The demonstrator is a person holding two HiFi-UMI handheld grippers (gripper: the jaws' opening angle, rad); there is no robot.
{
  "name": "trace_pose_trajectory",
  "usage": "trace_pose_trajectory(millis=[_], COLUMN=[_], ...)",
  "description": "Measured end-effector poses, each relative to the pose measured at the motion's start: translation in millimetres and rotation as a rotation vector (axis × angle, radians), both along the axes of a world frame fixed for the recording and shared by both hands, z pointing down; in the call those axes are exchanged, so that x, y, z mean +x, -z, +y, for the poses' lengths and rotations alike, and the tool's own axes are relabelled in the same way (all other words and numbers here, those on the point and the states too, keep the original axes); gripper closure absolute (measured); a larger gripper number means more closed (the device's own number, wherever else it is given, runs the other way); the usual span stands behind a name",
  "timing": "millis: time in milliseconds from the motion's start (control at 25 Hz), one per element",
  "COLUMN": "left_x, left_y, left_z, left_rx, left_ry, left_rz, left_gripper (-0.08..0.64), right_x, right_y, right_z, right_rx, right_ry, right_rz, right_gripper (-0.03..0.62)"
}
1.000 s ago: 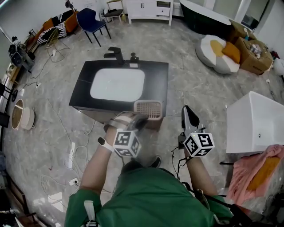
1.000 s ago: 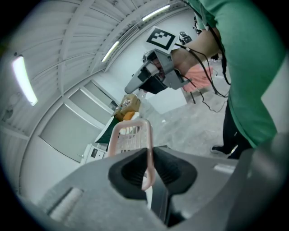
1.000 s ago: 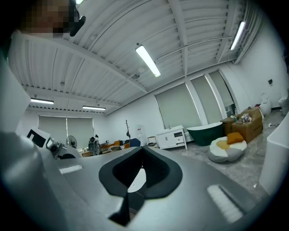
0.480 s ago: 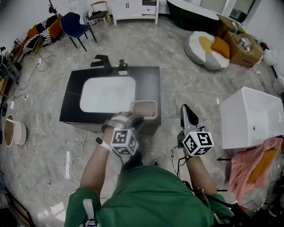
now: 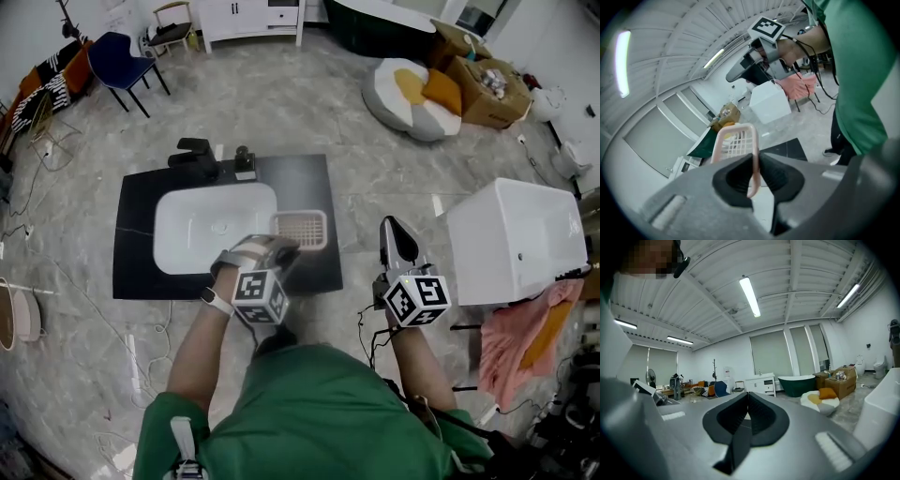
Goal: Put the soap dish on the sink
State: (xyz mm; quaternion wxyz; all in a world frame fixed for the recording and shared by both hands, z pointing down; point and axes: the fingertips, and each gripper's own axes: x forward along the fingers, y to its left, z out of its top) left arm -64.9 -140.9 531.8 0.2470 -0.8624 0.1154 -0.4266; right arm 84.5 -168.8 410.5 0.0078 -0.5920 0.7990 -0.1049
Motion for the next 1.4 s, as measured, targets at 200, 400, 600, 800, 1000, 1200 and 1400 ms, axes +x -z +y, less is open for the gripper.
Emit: trace_pose_trajectory(millis=[200,400,600,800,1000,1200,1400], left_x=[-7,-11,-2,16,41,51,53], left_y=[-13,-30,-45,-68,-92,-122,-152], left_z=[-26,-52,-74,-94,-108,-126,-156], left_rx=[-0.027,-0.060,-0.059,-0.067,-0.093,-0.142,-0.165], left_ry=[-0.037,-0.046,-0.031,0.002,0.006,0.035,0.059], left_rz=[0.017,0.020,0.026,-0.001,-0.019,-0.043,-0.079], left_gripper=[0.517,0.517,0.517,0.517,0.517,0.517,0.517], right_x=[-7,-6,10,32,59,75,90], right_y=[-7,-19,-45,-72,-92,-109,-126], right_z=[-24,-38,-52,-70,-89,-105,-121], right_rx=[-0.020,-0.052,-0.101,-0.133,-0.162,-0.191,-0.219], right_ry=[-0.045,-0.070,-0.091,-0.083,-0.077,-0.064,-0.066], right_rz=[0.016,0.027,0.004,-0.038,-0.065,-0.078,-0.076], right_gripper=[0.591,0.591,0.591,0.591,0.591,0.591,0.591])
